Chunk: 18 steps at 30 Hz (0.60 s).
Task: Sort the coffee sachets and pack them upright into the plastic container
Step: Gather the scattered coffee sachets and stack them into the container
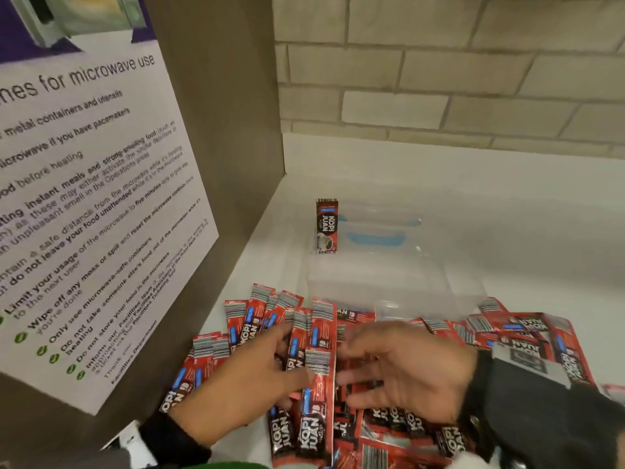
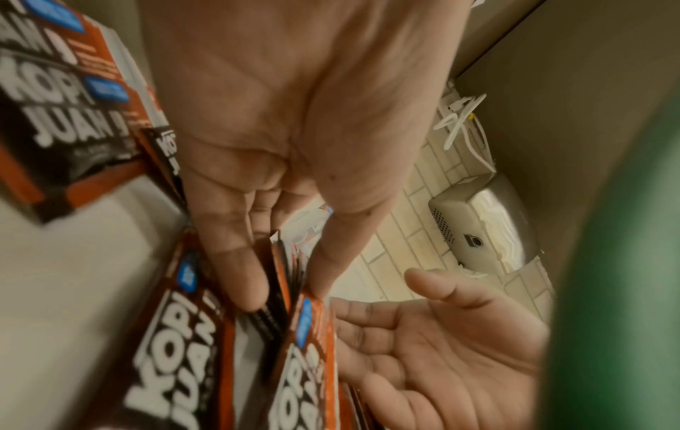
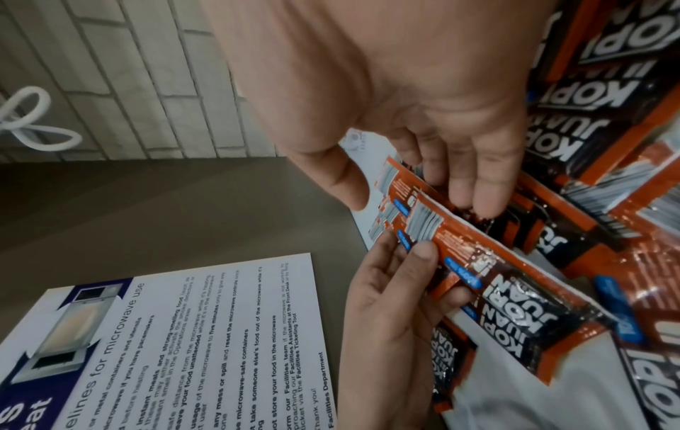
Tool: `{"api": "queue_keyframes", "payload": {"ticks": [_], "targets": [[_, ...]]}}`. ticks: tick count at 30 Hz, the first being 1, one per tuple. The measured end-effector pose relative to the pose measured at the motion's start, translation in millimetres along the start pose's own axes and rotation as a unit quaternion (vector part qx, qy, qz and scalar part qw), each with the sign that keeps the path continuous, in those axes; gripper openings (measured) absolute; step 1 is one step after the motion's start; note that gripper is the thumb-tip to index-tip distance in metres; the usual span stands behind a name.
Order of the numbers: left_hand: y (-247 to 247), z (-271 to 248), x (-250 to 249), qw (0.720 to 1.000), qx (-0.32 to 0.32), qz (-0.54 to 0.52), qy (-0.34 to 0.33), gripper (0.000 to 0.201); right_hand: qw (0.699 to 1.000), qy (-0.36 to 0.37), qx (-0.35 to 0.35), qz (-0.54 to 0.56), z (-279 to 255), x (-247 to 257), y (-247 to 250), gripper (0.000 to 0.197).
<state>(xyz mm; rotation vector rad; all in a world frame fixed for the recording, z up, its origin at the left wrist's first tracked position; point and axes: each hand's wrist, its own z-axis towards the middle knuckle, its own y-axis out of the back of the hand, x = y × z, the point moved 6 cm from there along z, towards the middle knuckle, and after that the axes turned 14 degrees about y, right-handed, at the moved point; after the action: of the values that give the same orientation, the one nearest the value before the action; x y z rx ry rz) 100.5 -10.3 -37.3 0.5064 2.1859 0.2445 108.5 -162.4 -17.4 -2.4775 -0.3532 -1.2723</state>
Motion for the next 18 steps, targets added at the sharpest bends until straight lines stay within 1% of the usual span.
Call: {"api": "queue_keyframes", "payload": {"ticks": [6, 9, 12, 16, 18], "targets": [[3, -2, 6, 0.999, 0.023, -0.028, -0.008, 0.032, 0.997, 0.031, 0.050, -0.041, 11, -2, -11, 0.021], [0, -3, 7, 0.999, 0.039, -0.030, -0.016, 0.030, 0.996, 0.047, 0.055, -0.057, 15, -3, -17, 0.023], [0, -7, 6, 0.998, 0.041, -0.029, -0.027, 0.031, 0.992, 0.071, 0.062, -0.082, 18, -2, -23, 0.028], [6, -10, 7, 0.998, 0.022, 0.005, -0.053, 0.033, 0.979, 0.116, 0.052, -0.161, 22, 0, -33, 0.039], [9, -13, 8, 0.998, 0.017, 0.001, -0.068, 0.037, 0.958, 0.150, 0.053, -0.239, 22, 8, -37, 0.039]]}}
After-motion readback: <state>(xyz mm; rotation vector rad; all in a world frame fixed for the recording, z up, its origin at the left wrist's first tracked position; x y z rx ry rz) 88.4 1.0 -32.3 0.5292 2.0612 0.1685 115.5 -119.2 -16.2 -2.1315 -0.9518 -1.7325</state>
